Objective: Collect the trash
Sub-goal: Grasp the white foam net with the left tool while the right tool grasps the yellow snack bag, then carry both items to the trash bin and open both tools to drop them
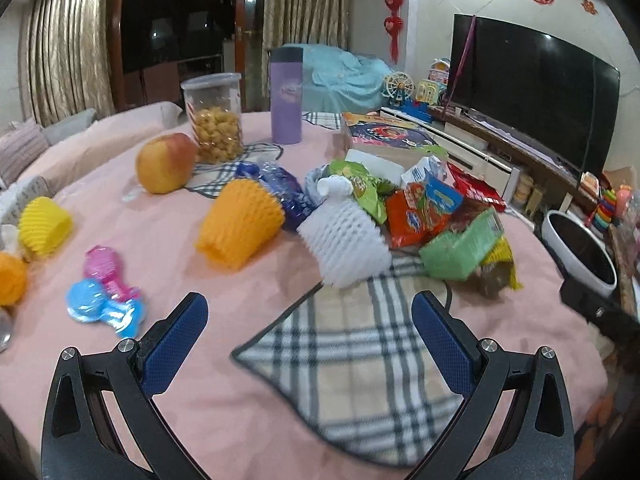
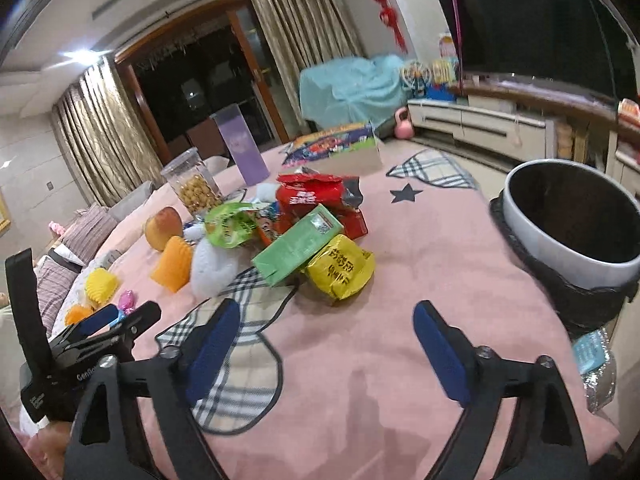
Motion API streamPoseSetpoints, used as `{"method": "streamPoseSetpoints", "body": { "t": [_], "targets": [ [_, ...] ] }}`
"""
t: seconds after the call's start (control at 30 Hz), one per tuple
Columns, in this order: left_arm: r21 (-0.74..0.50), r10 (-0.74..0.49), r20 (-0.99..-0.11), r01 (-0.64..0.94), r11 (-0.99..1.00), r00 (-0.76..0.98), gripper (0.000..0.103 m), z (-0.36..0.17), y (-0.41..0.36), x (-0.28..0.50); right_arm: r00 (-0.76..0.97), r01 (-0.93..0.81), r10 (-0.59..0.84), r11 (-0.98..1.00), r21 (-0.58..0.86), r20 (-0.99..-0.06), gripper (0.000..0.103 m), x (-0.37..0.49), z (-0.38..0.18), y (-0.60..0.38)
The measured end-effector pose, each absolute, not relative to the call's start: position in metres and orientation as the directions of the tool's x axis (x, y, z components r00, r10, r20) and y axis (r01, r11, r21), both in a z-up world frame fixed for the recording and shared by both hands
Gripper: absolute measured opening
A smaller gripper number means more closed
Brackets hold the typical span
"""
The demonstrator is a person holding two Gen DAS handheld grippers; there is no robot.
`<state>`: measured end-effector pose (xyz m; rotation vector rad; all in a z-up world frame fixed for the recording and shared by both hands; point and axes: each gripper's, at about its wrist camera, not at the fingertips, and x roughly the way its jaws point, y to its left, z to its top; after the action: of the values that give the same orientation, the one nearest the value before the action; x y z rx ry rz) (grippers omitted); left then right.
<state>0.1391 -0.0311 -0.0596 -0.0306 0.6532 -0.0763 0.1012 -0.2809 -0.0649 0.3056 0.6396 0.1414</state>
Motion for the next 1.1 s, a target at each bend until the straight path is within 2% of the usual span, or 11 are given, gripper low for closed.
{"method": "streamPoseSetpoints", "body": {
  "t": [0.13,0.33,0.47,0.53,0.57,0.6,0.67,0.7,0.8,1.1],
  "targets": [
    [-0.058,-0.068,-0.611,0.041,0.997,0.789,0.103,-0.061,-0.034,0.159,0.783,-0.054,0.248,0.940,0.336,-0.570,0.081,0.121,-0.070,-0.284],
    [-0.086,-0.066,-0.648,0.014,0.996,0.759,0.103,-0.074,-0.036,0.185,0.732,-0.081,0.263,0.949,0.303,-0.628,0.075,0.147,-0.084,-0.278],
    [-0.120,-0.112,-0.658,0.043,0.992,0.745,0.102,-0.079,-0.043,0.198,0.713,-0.078,0.261,0.952,0.296,-0.651,0.062,0.159,-0.095,-0.279],
    [-0.112,-0.119,-0.667,0.060,0.992,0.735,0.084,-0.083,-0.048,0.204,0.714,-0.076,0.256,0.954,0.291,-0.652,0.049,0.161,-0.095,-0.279],
    [-0.120,-0.143,-0.686,0.082,0.989,0.713,0.063,-0.087,-0.050,0.207,0.713,-0.079,0.261,0.952,0.295,-0.651,0.044,0.162,-0.096,-0.279],
    [-0.140,-0.176,-0.701,0.109,0.984,0.691,0.042,-0.090,-0.051,0.209,0.710,-0.085,0.268,0.951,0.298,-0.651,0.029,0.162,-0.096,-0.278],
    [-0.151,-0.198,-0.701,0.130,0.980,0.685,0.039,-0.090,-0.051,0.206,0.702,-0.085,0.275,0.948,0.306,-0.657,0.013,0.159,-0.097,-0.277],
    [-0.154,-0.211,-0.694,0.143,0.978,0.688,0.031,-0.088,-0.051,0.202,0.703,-0.082,0.277,0.947,0.311,-0.655,0.006,0.157,-0.097,-0.278],
    [-0.147,-0.228,-0.689,0.175,0.973,0.688,0.023,-0.085,-0.052,0.187,0.716,-0.081,0.279,0.943,0.322,-0.640,0.006,0.143,-0.095,-0.281],
    [-0.187,-0.321,-0.650,0.264,0.946,0.689,0.017,-0.072,-0.067,0.119,0.756,-0.064,0.266,0.940,0.336,-0.599,0.006,0.103,-0.077,-0.307]
  ]
}}
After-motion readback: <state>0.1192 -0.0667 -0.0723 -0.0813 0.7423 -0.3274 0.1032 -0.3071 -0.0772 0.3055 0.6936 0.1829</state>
